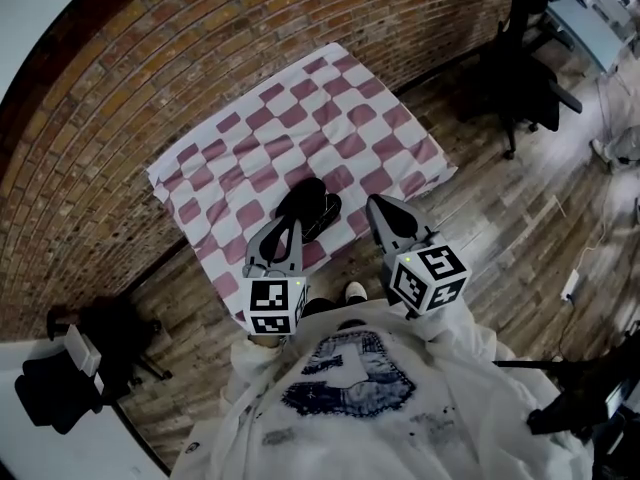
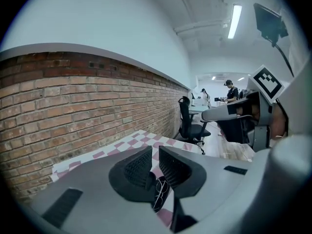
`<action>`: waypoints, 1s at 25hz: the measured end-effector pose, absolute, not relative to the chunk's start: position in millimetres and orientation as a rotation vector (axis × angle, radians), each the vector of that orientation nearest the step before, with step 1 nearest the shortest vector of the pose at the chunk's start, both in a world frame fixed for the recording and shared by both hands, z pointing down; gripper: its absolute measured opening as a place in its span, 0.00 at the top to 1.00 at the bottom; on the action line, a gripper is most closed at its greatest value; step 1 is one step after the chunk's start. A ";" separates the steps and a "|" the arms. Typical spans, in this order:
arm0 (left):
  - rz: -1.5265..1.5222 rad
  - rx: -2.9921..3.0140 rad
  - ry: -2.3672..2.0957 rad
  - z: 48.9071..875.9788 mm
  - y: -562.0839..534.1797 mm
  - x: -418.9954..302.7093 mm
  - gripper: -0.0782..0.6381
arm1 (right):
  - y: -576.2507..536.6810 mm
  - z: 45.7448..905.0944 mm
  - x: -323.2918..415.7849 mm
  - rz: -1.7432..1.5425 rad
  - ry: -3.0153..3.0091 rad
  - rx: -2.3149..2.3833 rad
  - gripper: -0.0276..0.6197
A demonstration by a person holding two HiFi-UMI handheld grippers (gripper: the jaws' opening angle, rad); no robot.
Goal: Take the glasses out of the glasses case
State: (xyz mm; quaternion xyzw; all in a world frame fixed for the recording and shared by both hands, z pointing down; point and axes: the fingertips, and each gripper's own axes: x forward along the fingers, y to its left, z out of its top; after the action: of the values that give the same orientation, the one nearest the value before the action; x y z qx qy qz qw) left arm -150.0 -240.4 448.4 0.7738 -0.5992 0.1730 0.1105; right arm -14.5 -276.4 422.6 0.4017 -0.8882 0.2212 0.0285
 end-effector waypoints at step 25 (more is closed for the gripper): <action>0.710 2.324 -1.473 507.2 -274.8 -128.3 0.57 | -298.3 426.6 8.6 0.736 -2.733 1.310 0.94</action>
State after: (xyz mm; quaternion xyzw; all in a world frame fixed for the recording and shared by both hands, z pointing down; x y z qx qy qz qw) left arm -128.3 -274.8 507.2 0.8088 -0.5124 0.2469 0.1495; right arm 8.6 -298.3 426.6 0.4200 -0.8762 0.2360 0.0116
